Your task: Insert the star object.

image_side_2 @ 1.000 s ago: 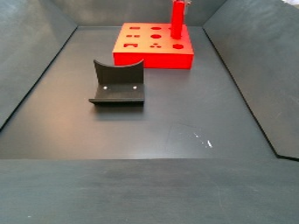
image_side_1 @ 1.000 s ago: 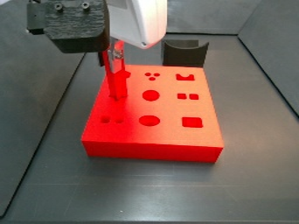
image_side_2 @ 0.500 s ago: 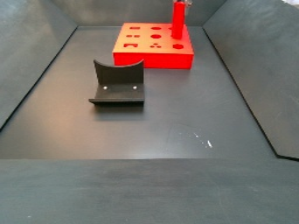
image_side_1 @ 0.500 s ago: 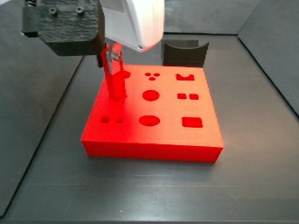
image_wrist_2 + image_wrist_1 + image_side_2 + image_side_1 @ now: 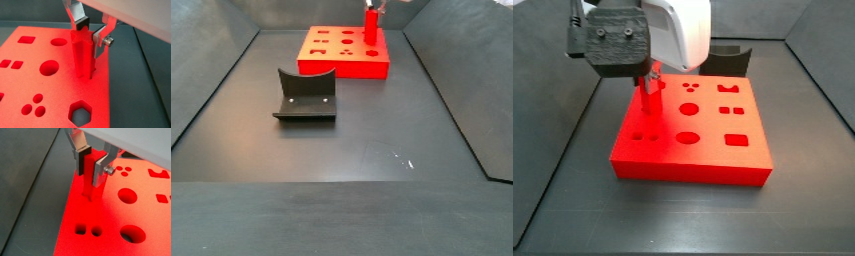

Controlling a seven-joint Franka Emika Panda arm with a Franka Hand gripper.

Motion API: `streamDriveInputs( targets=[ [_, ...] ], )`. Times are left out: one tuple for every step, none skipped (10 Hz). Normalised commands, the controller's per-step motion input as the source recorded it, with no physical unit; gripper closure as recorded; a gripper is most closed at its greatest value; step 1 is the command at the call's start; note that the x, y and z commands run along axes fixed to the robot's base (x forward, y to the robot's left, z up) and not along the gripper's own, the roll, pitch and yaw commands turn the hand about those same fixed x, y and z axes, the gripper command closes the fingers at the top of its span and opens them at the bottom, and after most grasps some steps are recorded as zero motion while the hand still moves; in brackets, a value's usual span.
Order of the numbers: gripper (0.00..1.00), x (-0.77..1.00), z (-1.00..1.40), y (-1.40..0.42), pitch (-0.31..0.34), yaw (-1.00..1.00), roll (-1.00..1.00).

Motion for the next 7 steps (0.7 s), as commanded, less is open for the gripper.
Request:
streamDriveInputs(
  targets=[
    [1.00, 0.32, -0.83, -0.01, -0.073, -0.05, 0.03],
    [1.00, 0.44, -0.83, -0.11, 0.066, -0.11, 0.21],
    [1.00, 0.36, -0.73, -0.12, 0.144, -0.14, 0.22],
    [1.00, 0.29, -0.77, -0.14, 0.069, -0.11, 0.18],
    [1.00, 0.29, -0.75, -0.08, 0.129, -0.13, 0.21],
    [1.00, 0.22, -0.74, -0.10, 0.160, -0.13, 0.19],
    [1.00, 0.25, -0.77, -0.11, 0.147, -0.14, 0.19]
  ],
)
